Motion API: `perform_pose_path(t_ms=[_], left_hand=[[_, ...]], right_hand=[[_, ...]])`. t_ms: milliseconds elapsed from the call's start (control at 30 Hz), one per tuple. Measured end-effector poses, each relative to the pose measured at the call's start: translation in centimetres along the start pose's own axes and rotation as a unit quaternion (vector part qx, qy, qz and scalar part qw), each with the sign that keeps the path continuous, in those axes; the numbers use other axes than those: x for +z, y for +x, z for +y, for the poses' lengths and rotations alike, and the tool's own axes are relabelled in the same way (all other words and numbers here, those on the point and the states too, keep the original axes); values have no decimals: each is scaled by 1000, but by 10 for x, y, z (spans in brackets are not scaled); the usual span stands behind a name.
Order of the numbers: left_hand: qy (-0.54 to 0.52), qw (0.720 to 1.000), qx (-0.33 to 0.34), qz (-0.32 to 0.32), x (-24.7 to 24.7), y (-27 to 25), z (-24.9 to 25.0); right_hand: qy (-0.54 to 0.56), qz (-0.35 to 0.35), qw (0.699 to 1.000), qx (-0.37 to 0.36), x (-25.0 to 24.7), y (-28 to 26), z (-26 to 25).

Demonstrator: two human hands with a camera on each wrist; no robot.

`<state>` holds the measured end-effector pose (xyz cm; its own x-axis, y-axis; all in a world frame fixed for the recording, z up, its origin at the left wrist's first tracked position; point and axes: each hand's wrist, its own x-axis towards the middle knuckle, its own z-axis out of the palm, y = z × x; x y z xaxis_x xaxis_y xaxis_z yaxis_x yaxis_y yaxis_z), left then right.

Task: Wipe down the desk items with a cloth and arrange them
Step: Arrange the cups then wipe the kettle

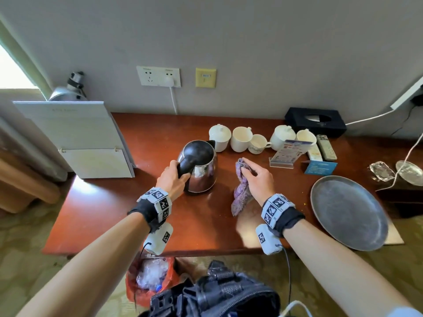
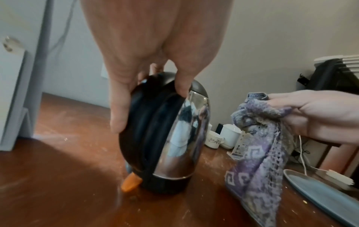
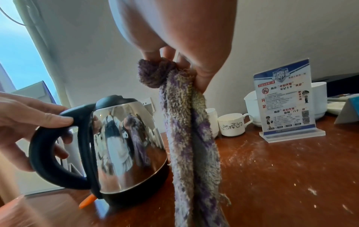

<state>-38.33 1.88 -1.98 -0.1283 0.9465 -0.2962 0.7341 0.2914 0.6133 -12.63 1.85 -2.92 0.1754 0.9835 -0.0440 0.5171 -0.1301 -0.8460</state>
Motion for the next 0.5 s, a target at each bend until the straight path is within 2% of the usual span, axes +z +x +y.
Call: perform_pose_path(t_ms=[233, 500], left_hand=[[12, 999, 42, 10, -15, -34, 43], [0, 991, 118, 60, -40, -34, 157]], right_hand=[[32, -25, 999, -31, -56, 9, 6], [61, -5, 996, -64, -143, 29, 6]])
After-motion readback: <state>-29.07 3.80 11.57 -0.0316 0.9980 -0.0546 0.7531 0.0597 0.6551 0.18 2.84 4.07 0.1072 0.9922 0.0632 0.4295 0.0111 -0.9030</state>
